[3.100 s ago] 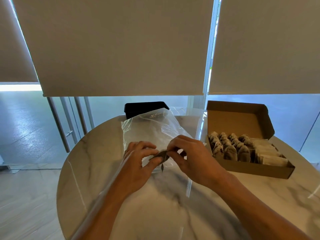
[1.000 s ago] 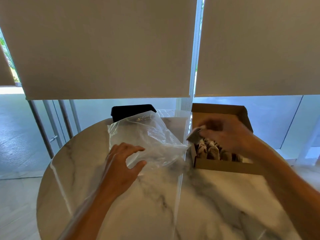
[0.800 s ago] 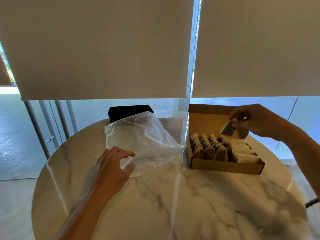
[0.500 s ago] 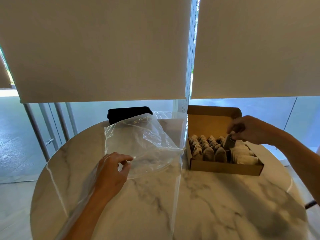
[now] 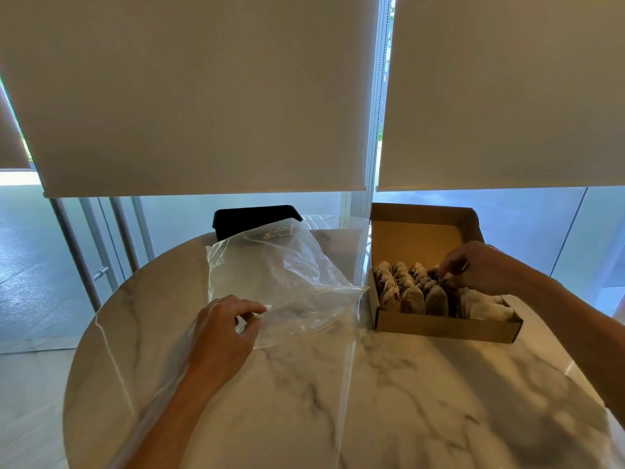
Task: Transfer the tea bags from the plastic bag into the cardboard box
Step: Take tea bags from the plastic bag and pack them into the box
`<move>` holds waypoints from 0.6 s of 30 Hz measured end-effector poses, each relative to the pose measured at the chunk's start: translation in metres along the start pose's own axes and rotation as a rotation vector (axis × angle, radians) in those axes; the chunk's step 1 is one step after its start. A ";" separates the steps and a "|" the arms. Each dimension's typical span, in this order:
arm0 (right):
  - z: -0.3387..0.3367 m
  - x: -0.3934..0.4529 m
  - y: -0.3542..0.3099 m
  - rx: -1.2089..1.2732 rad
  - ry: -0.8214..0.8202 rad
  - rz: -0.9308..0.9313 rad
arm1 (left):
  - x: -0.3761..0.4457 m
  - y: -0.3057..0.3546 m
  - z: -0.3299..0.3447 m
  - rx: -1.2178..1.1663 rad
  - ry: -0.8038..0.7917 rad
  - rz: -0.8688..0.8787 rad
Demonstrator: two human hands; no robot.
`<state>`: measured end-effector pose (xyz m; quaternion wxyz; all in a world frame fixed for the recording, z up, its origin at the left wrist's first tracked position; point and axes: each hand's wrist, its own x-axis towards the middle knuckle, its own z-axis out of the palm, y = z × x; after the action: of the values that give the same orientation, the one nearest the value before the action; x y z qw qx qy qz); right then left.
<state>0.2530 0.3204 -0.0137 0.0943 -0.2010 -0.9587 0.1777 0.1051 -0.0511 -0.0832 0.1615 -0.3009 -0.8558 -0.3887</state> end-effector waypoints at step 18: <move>0.007 -0.004 0.006 -0.031 -0.005 0.034 | 0.000 0.000 0.000 -0.012 -0.032 -0.010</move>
<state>0.2568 0.3218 -0.0231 0.0855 -0.2180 -0.9581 0.1649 0.1048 -0.0511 -0.0837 0.1441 -0.3037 -0.8574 -0.3898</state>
